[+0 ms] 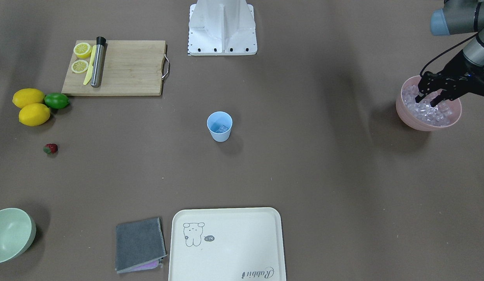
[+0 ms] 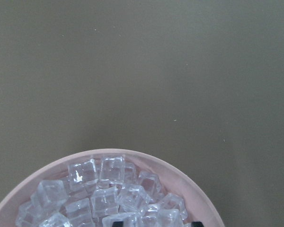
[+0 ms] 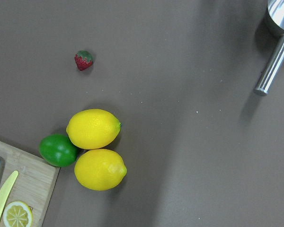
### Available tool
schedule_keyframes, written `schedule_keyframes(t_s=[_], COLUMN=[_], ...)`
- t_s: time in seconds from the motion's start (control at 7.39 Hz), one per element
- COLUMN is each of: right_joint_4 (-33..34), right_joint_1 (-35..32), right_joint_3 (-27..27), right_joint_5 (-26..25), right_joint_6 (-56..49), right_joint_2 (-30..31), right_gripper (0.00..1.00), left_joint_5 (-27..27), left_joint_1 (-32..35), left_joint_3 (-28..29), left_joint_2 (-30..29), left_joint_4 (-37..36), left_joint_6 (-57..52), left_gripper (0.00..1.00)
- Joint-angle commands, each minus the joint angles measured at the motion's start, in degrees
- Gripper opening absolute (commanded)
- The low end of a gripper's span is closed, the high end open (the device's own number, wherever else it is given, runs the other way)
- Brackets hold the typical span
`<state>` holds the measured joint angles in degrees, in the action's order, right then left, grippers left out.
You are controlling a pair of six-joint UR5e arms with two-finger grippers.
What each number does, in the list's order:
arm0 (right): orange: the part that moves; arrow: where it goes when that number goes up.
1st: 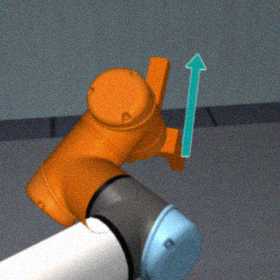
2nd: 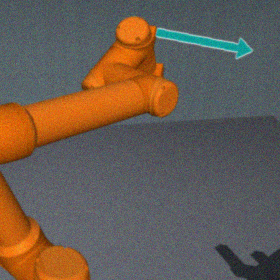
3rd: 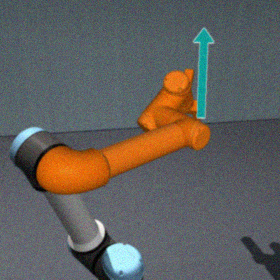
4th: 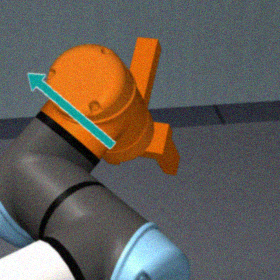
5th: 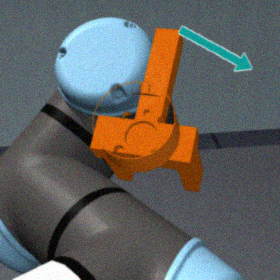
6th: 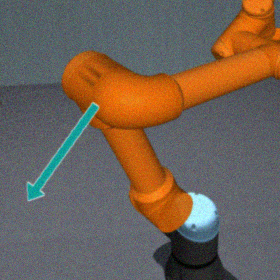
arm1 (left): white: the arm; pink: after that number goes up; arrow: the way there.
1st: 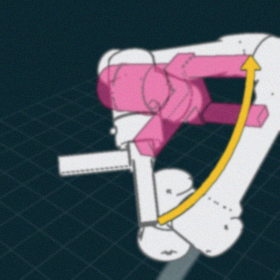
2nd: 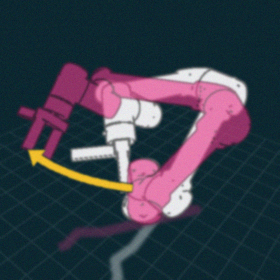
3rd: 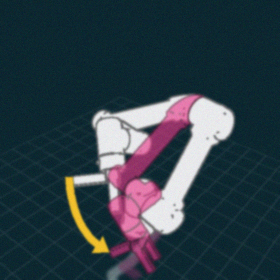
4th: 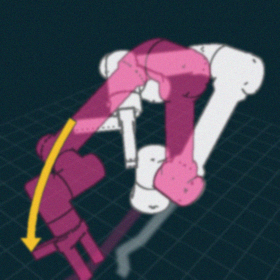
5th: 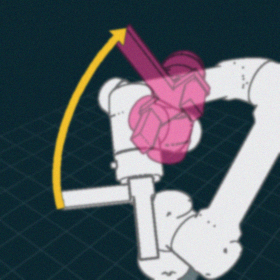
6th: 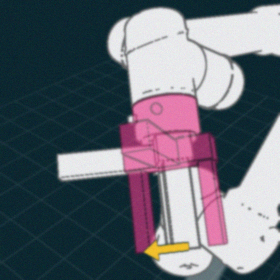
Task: Put ice and strawberries in cup
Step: 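Lower the left gripper into the ice to grasp a third cube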
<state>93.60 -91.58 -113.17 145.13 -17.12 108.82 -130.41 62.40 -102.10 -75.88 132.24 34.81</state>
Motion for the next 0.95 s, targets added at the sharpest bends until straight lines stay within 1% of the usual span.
schedule_keyframes(t_s=[0.0,0.14,0.27,0.68,0.81], right_joint_4=[0.00,0.00,0.00,0.00,0.00], right_joint_1=[0.00,0.00,0.00,0.00,0.00], right_joint_3=[0.14,0.23,0.23,0.14,0.14], right_joint_5=[0.06,0.06,0.06,0.06,0.06], right_joint_6=[0.07,0.07,0.16,0.16,0.16], right_joint_2=[-0.01,-0.10,-0.10,-0.01,-0.01], right_gripper=[1.00,1.00,1.00,1.00,1.00], left_joint_5=[-0.19,-0.28,-0.28,-0.28,-0.02], left_joint_1=[-0.09,-0.08,-0.26,-0.44,-1.48], left_joint_3=[-0.38,-0.99,-1.09,-1.00,-0.91], left_joint_2=[2.48,3.62,3.20,3.11,3.02], left_joint_4=[0.03,0.21,0.73,4.59,6.35], left_joint_6=[12.16,14.56,21.80,38.34,44.84], left_gripper=[0.57,0.57,0.57,0.57,0.57])
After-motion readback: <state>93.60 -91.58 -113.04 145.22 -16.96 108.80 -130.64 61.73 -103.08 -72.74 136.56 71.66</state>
